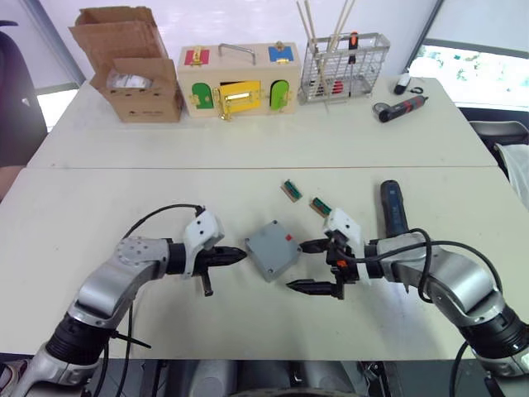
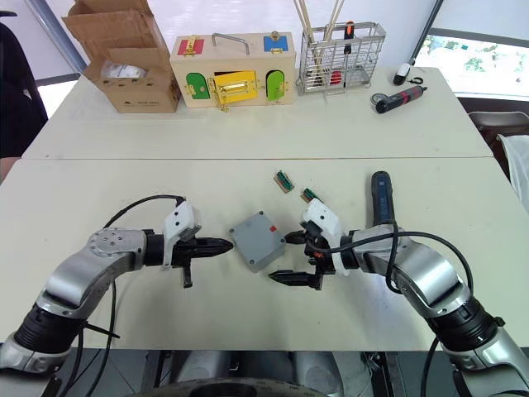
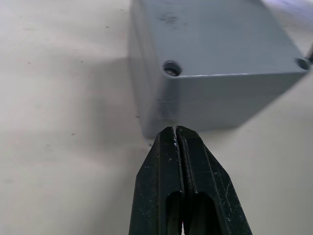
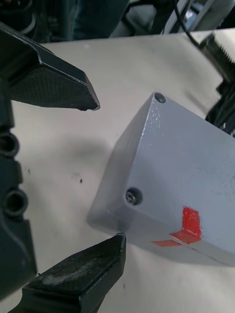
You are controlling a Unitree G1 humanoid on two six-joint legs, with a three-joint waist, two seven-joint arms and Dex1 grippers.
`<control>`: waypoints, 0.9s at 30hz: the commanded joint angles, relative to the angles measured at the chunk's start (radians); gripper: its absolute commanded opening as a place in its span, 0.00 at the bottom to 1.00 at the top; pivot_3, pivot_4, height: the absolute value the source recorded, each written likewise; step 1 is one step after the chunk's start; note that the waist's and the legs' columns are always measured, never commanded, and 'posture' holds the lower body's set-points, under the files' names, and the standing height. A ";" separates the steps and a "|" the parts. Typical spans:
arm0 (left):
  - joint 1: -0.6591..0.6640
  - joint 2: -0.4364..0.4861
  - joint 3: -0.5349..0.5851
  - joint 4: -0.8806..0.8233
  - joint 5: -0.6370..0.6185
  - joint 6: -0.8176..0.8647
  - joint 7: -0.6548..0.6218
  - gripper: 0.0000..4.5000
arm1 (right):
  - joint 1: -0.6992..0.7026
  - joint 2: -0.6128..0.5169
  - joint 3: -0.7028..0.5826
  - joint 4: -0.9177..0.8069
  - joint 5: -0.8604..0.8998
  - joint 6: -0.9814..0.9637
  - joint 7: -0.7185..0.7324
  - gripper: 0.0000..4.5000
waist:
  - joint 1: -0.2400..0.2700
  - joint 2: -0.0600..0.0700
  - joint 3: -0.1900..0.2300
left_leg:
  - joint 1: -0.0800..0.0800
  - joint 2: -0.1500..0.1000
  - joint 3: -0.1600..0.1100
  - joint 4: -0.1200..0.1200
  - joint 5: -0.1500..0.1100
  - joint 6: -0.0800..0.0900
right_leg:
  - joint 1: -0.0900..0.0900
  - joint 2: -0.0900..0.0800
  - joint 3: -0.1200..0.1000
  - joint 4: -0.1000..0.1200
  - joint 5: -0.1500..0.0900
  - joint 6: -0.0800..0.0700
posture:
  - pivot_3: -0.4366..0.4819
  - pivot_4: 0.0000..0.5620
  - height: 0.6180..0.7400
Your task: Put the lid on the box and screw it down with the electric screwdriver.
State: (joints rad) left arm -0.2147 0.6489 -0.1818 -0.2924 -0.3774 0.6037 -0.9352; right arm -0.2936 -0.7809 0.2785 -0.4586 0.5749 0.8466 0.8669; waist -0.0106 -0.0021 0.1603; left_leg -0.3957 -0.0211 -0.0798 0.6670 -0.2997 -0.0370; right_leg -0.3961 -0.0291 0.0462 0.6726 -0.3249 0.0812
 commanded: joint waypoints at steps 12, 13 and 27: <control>-0.055 -0.055 0.006 0.025 0.012 -0.033 0.013 0.00 | 0.042 0.011 -0.019 -0.085 0.012 0.044 -0.011 0.99 | 0.000 0.000 0.000 | 0.000 0.000 0.000 0.000 0.000 0.000 | 0.000 0.000 0.000 0.000 0.000 0.000 | 0.48 0.27 1.00; -0.052 -0.048 0.005 0.023 0.012 -0.030 0.006 0.00 | 0.043 0.007 -0.022 -0.084 0.006 0.041 -0.013 0.99 | 0.000 0.000 0.000 | 0.000 0.000 0.000 0.000 0.000 0.000 | 0.000 0.000 0.000 0.000 0.000 0.000 | 0.48 0.27 1.00; -0.132 0.056 0.258 -0.010 -0.168 0.100 0.026 0.00 | -0.201 0.004 -0.336 0.076 0.153 0.097 -0.044 0.99 | -0.001 0.000 0.000 | 0.001 0.000 0.000 0.000 0.000 0.000 | 0.001 0.000 0.000 0.000 0.000 0.000 | 0.48 0.27 1.00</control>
State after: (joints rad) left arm -0.3105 0.7266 0.0114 -0.2927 -0.4982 0.6766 -0.9686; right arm -0.4741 -0.8070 -0.0644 -0.4137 0.7485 0.9831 0.8558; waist -0.0112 -0.0022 0.1603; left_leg -0.3942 -0.0210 -0.0799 0.6670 -0.2998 -0.0370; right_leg -0.3945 -0.0293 0.0459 0.6725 -0.3249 0.0812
